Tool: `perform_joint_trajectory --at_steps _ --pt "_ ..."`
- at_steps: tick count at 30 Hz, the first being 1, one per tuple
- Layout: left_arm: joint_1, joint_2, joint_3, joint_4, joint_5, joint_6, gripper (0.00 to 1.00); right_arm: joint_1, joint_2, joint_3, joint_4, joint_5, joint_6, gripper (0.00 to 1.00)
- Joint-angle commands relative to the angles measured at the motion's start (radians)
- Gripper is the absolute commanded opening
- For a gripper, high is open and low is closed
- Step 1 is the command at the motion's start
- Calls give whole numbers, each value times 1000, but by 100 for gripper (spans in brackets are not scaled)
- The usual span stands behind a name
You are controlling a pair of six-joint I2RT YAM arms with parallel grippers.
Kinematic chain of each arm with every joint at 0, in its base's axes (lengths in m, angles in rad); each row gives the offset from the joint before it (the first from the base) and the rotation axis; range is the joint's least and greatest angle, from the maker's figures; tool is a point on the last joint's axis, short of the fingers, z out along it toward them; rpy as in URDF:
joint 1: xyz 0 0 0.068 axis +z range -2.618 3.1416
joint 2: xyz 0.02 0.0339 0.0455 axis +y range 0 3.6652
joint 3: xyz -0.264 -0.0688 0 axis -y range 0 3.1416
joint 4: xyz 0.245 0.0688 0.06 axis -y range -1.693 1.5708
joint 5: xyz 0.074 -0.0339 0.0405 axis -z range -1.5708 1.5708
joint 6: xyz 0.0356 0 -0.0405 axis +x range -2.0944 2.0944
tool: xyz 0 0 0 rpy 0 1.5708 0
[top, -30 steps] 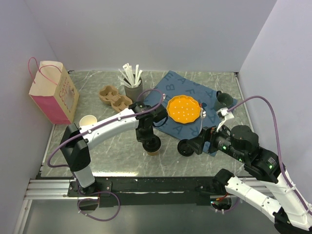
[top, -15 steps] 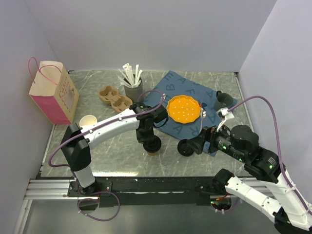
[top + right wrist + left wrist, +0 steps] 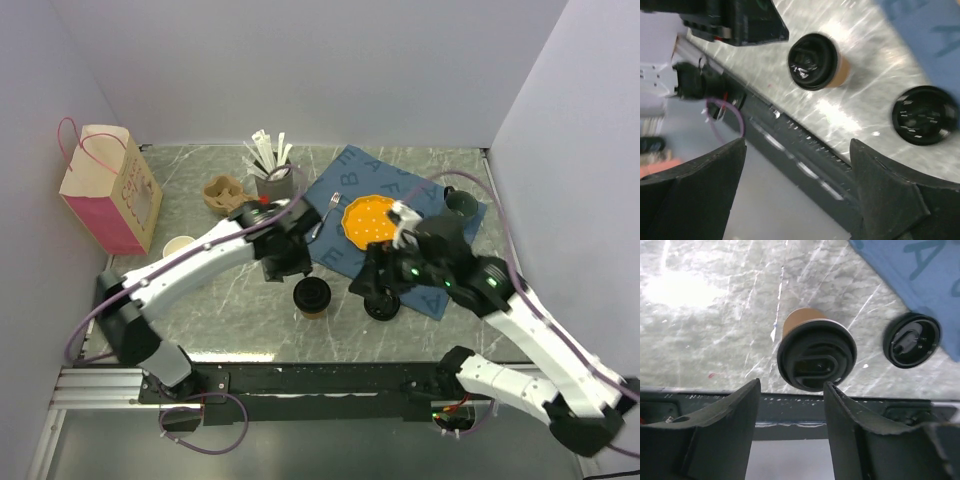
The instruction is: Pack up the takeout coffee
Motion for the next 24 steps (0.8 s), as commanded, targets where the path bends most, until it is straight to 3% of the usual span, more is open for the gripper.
perform_joint_trajectory --at_steps 1,3,10,16,24 --pt "97 -174 -212 266 191 61 58 -67 142 33 122 -207 -43 87" --pt "121 -265 -349 456 318 104 60 -138 193 27 136 -300 -45 85" --pt "165 -355 -511 618 383 158 72 -258 410 -47 240 -529 -164 83" --pt "166 -316 -543 658 397 221 73 -259 555 -16 228 -578 -261 75" --pt "166 -233 -543 632 370 272 67 -258 682 -24 302 -623 -249 69"
